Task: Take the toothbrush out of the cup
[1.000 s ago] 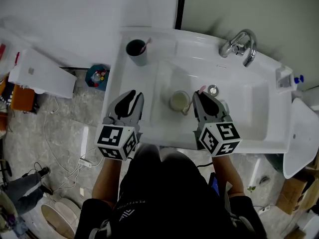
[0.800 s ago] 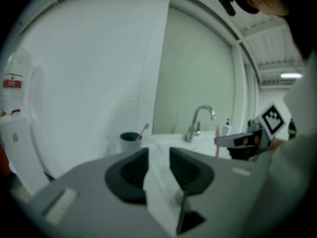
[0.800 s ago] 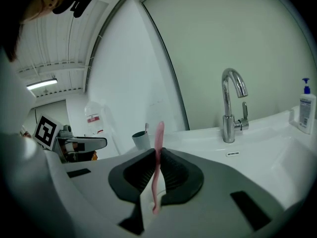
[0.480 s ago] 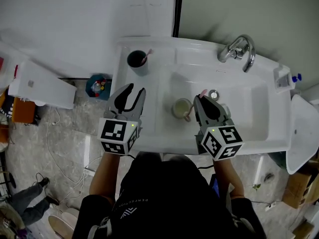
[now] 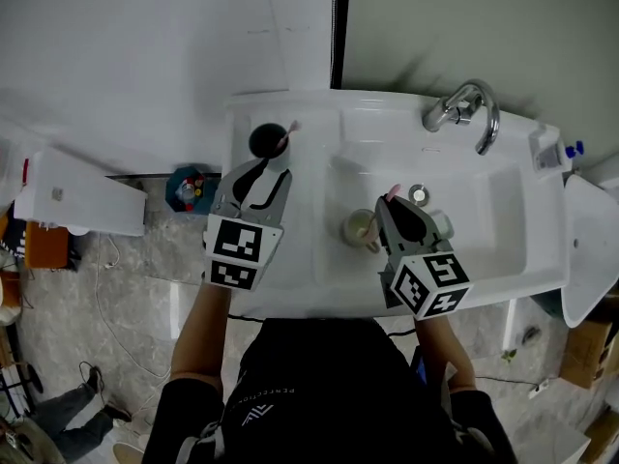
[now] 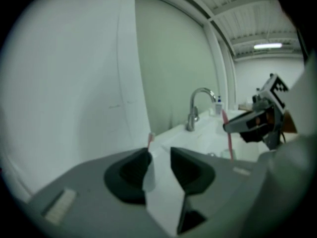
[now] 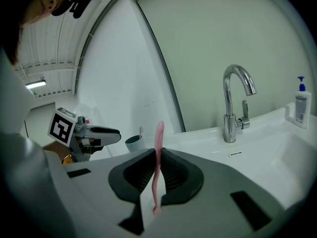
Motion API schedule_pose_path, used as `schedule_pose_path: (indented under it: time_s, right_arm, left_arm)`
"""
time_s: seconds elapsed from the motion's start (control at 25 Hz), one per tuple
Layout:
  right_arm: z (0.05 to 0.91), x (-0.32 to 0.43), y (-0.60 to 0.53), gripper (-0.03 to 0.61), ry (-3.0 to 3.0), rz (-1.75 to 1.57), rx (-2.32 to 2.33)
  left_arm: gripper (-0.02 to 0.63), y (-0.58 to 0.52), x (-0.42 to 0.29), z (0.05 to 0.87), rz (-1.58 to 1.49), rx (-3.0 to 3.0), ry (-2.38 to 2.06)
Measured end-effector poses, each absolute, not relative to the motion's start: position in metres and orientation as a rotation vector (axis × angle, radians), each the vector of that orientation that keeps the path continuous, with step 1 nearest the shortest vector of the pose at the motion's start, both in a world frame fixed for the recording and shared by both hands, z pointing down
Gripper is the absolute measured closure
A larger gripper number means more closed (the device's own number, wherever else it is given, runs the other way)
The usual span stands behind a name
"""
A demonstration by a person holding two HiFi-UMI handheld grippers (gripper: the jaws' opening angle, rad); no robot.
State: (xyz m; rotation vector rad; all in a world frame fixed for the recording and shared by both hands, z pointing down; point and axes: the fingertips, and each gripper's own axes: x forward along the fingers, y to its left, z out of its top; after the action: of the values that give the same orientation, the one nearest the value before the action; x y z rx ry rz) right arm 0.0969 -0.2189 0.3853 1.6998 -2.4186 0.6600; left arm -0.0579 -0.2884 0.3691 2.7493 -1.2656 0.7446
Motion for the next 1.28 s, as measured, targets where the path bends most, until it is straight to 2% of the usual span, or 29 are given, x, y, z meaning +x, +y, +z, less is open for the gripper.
schedule_pose_path:
  time_s: [0.92, 1.28]
  right_arm:
    - [0.41, 0.099, -0.246, 0.549, -2.288, 0.747, 1.758]
    - [0.42, 0.104, -0.25, 0.549, -2.264, 0.77, 1.766]
  left_arm:
    - [0.479, -0.355, -0.03, 0.409, 1.087, 2.835, -0.969]
    - [0.5, -0.359, -0.026, 0.414, 1.151, 2.853, -0.949]
